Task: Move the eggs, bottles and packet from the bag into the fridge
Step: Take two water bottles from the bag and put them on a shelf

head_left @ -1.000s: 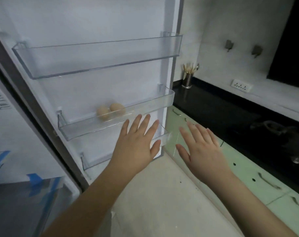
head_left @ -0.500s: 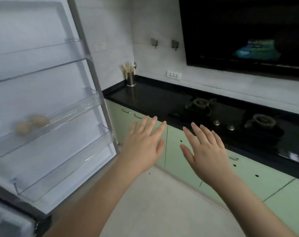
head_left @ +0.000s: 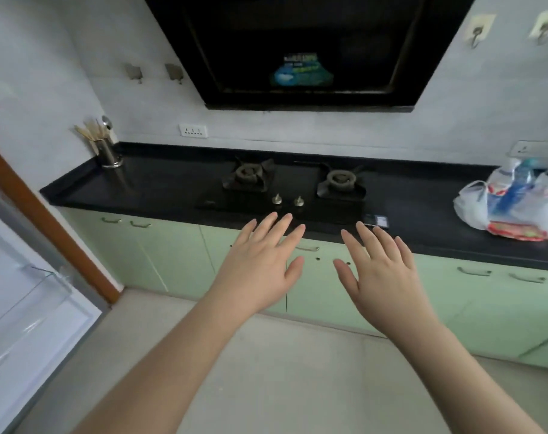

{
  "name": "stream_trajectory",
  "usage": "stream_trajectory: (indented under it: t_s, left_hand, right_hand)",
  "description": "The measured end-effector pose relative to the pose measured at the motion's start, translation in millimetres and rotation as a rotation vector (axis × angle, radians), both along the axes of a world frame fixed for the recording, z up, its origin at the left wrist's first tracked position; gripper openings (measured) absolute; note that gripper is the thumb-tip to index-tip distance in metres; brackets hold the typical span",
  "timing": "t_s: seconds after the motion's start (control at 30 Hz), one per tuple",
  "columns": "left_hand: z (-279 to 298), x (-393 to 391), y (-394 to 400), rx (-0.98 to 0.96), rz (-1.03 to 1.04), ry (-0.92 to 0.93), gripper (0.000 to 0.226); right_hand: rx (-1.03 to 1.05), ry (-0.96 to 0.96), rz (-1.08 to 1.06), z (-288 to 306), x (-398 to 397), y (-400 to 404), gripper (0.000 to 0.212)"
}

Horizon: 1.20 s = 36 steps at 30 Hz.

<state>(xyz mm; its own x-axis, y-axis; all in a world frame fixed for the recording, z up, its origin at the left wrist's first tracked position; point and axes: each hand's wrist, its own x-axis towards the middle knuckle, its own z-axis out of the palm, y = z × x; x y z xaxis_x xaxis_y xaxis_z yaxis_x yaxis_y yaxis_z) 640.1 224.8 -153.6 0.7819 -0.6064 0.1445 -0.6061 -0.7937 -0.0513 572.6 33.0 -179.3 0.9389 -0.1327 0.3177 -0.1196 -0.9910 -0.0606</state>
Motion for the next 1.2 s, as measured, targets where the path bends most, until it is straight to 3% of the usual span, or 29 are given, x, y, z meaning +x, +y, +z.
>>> stream_trajectory:
  t_s: [0.13,0.3,0.83,1.2]
  left_hand:
    - [-5,6,-42,-0.01,-0.117,0.005,0.058]
    - [-8,24,-92,0.003,-0.252,-0.014,0.066]
    - [-12,47,-241,-0.02,-0.678,0.036,0.06]
    - [-29,2,-390,0.019,-0.727,0.04,0.059]
  right_hand:
    - [-0.005,0.003,-0.086,0,-10,-31,0.061]
    - [0.004,0.028,-0.237,0,-12,-63,0.063]
    - [0.077,0.094,-0.68,-1,-61,-145,0.063]
    - [0.107,0.051,-0.809,-10,-109,-253,0.067]
